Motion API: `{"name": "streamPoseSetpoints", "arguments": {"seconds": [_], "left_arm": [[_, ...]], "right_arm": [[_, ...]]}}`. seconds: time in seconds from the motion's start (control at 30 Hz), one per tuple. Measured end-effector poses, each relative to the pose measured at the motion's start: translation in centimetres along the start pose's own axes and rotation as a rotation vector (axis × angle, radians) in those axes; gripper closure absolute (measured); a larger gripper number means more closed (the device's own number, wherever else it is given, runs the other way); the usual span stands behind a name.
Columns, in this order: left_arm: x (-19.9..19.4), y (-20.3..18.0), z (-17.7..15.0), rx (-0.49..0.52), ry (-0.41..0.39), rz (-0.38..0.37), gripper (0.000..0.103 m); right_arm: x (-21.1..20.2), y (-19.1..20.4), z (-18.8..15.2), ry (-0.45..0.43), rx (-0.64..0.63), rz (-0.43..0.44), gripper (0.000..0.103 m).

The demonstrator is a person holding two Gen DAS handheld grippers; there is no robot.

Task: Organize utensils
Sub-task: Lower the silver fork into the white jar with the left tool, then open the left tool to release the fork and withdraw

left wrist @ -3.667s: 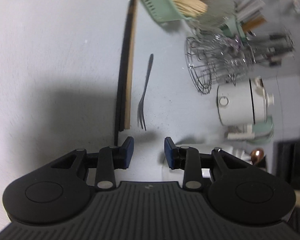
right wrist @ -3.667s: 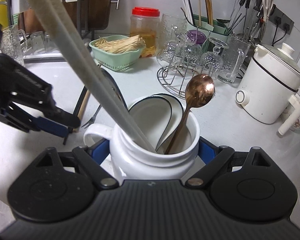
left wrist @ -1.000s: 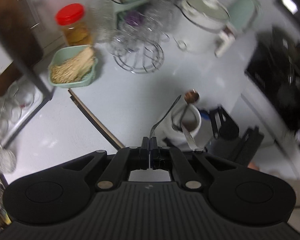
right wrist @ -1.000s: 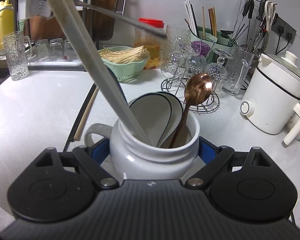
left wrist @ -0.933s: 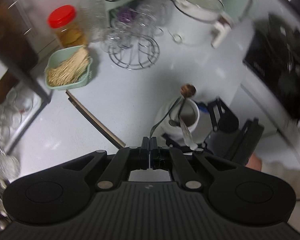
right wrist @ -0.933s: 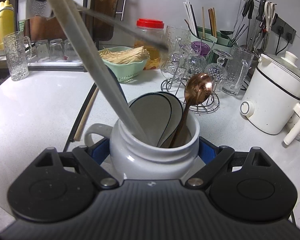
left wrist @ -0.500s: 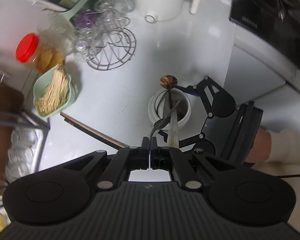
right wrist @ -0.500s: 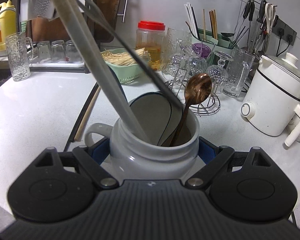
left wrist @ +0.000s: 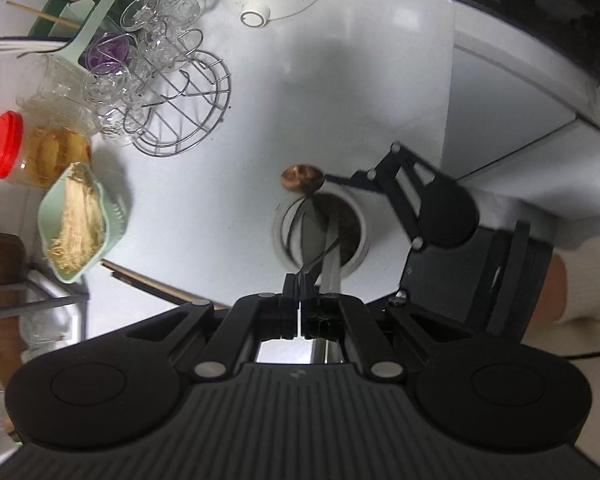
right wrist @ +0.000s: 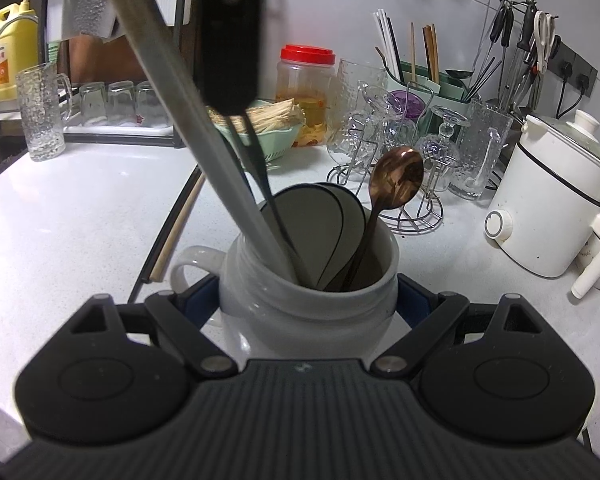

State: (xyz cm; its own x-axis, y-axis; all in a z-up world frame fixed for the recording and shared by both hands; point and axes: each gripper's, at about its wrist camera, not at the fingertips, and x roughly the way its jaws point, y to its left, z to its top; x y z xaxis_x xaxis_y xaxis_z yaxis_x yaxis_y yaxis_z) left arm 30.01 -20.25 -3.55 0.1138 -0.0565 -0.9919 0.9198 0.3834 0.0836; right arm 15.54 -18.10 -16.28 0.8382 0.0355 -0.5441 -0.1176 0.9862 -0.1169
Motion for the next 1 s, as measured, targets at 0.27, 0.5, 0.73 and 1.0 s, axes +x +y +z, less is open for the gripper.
{"name": "streamPoseSetpoints", "arguments": {"seconds": [0.27,0.5,0.73,1.0], "left_arm": [[0.4,1.1,-0.4,-0.078,-0.031,-0.077,0.101],[-1.6,2.7,-2.9,-0.217,-0.156,-0.107,0.083],[-2.8,5.5,-7.6,-0.41,-0.311,-0.119,0.082],[-4.0,6.8,-13.2,-0.653,-0.473,-0.095,0.082]], "right_arm": [[0.2,-0.3,0.2,0.01,-0.001,0.013,0.01],[0.2,-0.2,0.2,0.012,0.0,0.013,0.01],[0.3,-0.2,0.4,0.022,0.009,0.009,0.01],[0.2,-0.1,0.3,0.021,0.022,-0.001,0.01]]}}
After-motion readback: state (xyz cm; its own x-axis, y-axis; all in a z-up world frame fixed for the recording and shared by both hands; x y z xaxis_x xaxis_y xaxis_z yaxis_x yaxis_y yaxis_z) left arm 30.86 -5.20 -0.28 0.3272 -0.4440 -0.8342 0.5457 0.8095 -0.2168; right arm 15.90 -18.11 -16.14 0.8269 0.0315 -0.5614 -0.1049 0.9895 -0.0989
